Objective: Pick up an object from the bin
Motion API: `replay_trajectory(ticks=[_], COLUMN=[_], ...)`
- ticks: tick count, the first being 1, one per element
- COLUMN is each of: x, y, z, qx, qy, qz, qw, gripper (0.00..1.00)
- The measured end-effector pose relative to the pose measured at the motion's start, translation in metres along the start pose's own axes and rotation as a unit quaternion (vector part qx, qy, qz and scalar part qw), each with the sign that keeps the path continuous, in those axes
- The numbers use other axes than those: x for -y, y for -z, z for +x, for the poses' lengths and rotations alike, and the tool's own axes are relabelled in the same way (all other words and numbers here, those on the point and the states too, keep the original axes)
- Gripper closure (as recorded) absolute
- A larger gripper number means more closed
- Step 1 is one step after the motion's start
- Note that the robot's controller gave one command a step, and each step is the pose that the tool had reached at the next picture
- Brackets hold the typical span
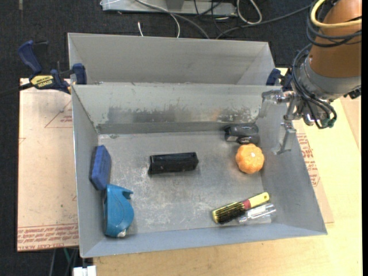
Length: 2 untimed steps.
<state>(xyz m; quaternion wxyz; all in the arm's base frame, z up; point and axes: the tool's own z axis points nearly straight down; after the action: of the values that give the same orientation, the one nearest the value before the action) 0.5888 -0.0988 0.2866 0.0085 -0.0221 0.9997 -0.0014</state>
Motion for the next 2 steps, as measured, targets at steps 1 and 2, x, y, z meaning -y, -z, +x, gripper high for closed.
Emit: replay_trajectory(ticks=[1,2], x=[-0.012,0.011], y=[-0.042,-0.007], z=[-0.024,-0.024], qx=[-0.0046,-0.0078], qy=[0.028,0.128], qz=[-0.001,-0.004], qw=[0.9996,0.9918], gripper=[0.00,0.00])
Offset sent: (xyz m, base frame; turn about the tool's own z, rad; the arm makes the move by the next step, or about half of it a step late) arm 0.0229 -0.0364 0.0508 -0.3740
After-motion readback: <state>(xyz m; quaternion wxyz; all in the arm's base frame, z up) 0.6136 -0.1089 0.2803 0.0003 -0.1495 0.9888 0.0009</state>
